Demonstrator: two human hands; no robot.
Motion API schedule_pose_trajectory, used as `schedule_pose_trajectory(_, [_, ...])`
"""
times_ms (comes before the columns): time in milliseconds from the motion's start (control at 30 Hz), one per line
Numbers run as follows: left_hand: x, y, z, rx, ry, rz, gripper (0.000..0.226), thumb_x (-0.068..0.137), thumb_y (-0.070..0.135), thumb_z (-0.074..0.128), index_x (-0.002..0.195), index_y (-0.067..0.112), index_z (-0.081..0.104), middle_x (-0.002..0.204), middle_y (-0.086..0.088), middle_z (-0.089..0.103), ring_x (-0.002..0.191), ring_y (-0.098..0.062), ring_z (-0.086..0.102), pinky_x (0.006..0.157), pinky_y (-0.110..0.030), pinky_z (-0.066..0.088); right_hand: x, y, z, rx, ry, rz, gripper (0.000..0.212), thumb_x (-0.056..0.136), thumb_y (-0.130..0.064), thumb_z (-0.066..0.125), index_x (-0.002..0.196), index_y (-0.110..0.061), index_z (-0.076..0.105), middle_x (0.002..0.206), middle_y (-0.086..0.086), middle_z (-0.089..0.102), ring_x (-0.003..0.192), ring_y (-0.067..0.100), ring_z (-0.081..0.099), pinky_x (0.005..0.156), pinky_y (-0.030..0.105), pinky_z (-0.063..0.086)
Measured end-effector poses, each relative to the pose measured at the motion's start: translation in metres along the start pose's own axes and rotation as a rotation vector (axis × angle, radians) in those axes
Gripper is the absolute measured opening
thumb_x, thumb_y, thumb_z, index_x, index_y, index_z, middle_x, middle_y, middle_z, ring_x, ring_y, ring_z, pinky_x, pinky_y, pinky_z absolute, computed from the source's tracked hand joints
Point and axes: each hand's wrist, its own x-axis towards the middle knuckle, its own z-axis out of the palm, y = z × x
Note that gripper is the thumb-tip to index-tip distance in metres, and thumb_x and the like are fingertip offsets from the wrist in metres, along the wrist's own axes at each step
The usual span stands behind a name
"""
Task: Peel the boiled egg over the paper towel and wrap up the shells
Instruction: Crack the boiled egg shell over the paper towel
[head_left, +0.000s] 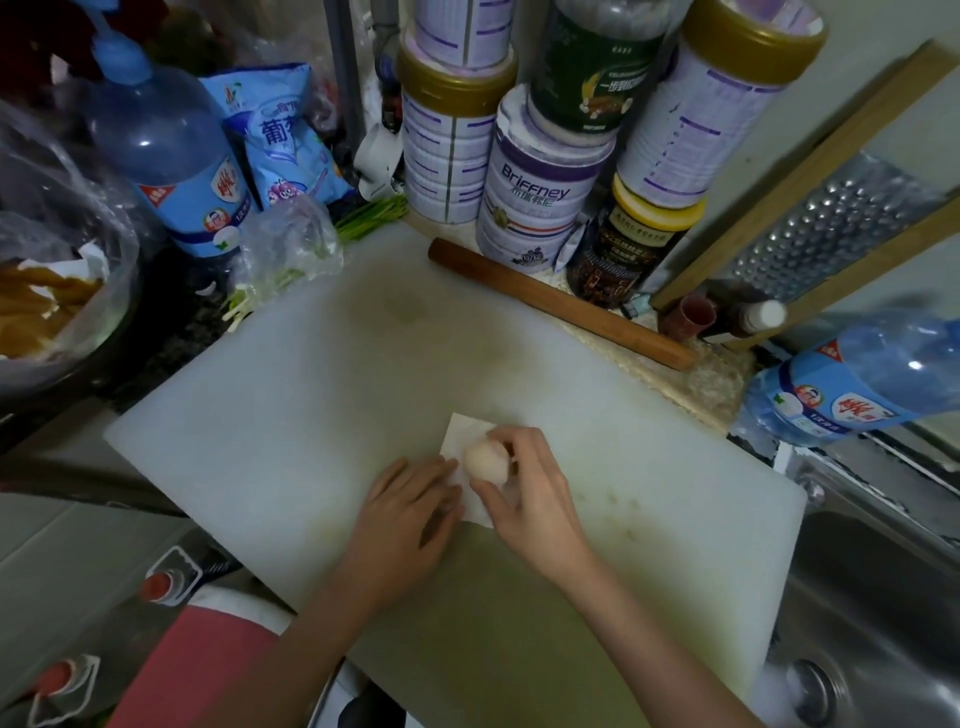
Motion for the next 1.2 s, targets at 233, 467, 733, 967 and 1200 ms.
schedule_pose_trajectory(233, [0.003,-0.008,0.008,-0.016,0.011,0.051,0.035,0.093,0.043,0.041,0.1,0.025,0.07,0.123,-0.003,0.063,0.112,-0.022,0.058,0.105,-0.039,0.031,0.007,-0.001,-0.009,0.157,0.054,-0.034,0.036,0.084,-0.021,0.066,0.116,-0.031,0.053,0.111,-0.011,0.05,0.106,-0.002,0.051,0.087,0.011,0.043])
schedule_pose_trajectory(467, [0.002,-0.016,0.005,0.105,-0.074,0.158,0.038,0.09,0.056,0.045,0.116,0.036,0.064,0.14,-0.011,0.048,0.119,-0.029,0.052,0.101,-0.042,0.031,0.003,0.016,0.002,-0.013,0.044,-0.092,0.032,0.081,-0.016,0.07,0.111,-0.017,0.059,0.109,-0.006,0.06,0.104,0.007,0.051,0.09,0.014,0.039])
schedule_pose_trajectory(733, [0.014,-0.024,-0.001,0.263,-0.156,0.293,0.05,0.089,0.064,0.033,0.125,0.036,0.053,0.148,-0.017,0.036,0.122,-0.034,0.046,0.093,-0.044,0.036,0.002,0.019,0.003,-0.022,0.022,-0.12,0.028,0.081,-0.019,0.071,0.105,-0.013,0.057,0.11,-0.001,0.061,0.108,0.011,0.056,0.092,0.022,0.046])
schedule_pose_trajectory(967, [0.016,-0.033,-0.003,0.308,-0.208,0.352,0.051,0.089,0.064,0.03,0.131,0.039,0.047,0.149,-0.02,0.032,0.124,-0.035,0.043,0.095,-0.044,0.034,0.005,0.015,-0.002,-0.042,0.081,-0.045,0.032,0.075,-0.023,0.076,0.099,-0.012,0.058,0.104,-0.005,0.064,0.102,0.006,0.059,0.088,0.011,0.043])
schedule_pose_trajectory(1200, [0.017,-0.026,-0.009,0.36,-0.217,0.374,0.057,0.081,0.066,0.037,0.127,0.037,0.054,0.143,-0.025,0.04,0.122,-0.036,0.05,0.096,-0.045,0.042,-0.003,0.018,0.005,-0.016,0.091,0.086,0.032,0.075,-0.02,0.077,0.097,-0.016,0.054,0.103,-0.008,0.062,0.101,0.007,0.059,0.085,0.014,0.045])
